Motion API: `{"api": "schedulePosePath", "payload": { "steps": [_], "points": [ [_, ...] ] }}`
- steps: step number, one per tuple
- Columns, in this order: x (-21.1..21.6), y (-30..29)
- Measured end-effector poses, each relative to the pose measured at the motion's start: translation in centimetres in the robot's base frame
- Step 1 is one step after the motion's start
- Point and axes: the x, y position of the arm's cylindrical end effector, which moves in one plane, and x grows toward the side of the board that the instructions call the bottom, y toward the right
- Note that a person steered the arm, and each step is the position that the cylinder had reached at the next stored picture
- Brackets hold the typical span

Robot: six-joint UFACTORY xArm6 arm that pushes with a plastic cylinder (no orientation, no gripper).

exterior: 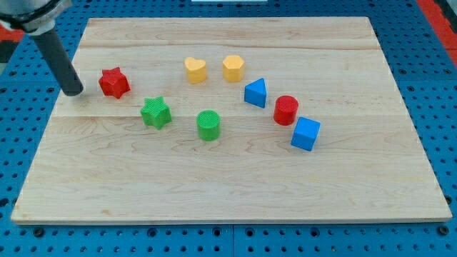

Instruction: Move red star closer to the yellow heart

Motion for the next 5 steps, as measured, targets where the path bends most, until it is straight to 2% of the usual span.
{"api": "schedulePosePath", "payload": {
  "steps": [1, 3, 5],
  "points": [
    [-1.5, 2.8],
    [0.3, 4.2],
    [0.5, 8.1]
  ]
}}
